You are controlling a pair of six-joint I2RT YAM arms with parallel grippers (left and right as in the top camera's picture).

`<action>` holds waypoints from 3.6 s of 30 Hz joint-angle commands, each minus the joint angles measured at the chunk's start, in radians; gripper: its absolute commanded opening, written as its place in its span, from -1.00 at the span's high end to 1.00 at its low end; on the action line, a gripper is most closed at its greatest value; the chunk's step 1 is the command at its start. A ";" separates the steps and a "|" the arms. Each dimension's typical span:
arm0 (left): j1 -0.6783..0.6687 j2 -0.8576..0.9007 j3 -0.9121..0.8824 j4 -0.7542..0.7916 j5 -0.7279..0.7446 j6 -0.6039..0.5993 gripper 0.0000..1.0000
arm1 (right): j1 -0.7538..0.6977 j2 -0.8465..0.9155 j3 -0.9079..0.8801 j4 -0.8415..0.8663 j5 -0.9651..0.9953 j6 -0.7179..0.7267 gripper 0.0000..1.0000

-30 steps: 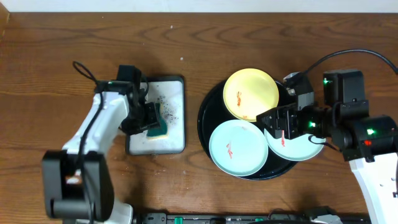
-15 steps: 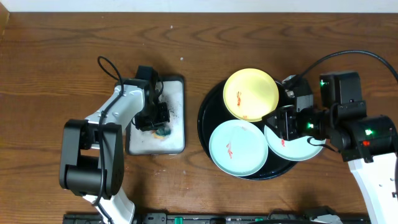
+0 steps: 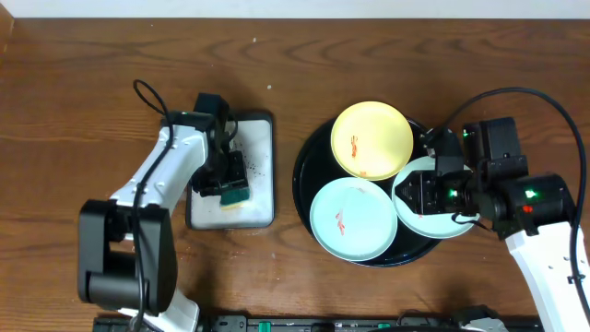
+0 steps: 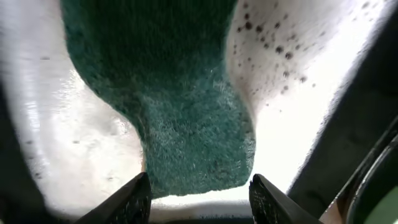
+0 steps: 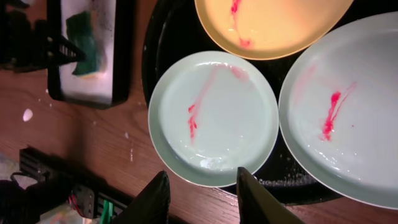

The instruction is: Clean dirty plates on tray and stack at the side

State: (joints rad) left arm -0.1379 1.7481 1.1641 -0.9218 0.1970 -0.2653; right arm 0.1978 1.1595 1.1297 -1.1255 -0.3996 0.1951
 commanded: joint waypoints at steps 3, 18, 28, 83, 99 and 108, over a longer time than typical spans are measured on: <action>0.001 0.017 -0.033 0.081 -0.061 0.000 -0.03 | 0.013 0.000 -0.024 0.004 0.006 0.005 0.33; 0.001 0.086 -0.092 0.166 -0.082 -0.047 0.86 | 0.013 0.000 -0.153 0.042 0.007 -0.054 0.29; 0.001 -0.017 -0.029 0.054 -0.082 -0.032 -0.08 | 0.013 -0.001 -0.190 0.105 0.007 -0.054 0.28; -0.289 -0.348 0.096 -0.048 0.080 -0.096 0.85 | 0.013 0.441 -0.427 0.628 0.165 0.338 0.97; -0.544 0.014 0.096 0.250 0.163 -0.314 0.85 | 0.013 0.441 -0.427 0.624 0.164 0.305 0.98; -0.608 0.227 0.096 0.409 0.252 -0.387 0.85 | 0.013 0.441 -0.427 0.624 0.164 0.306 0.97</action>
State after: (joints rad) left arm -0.7383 1.9324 1.2469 -0.5247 0.4114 -0.6113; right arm 0.1982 1.5776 0.7109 -0.5037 -0.3473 0.4919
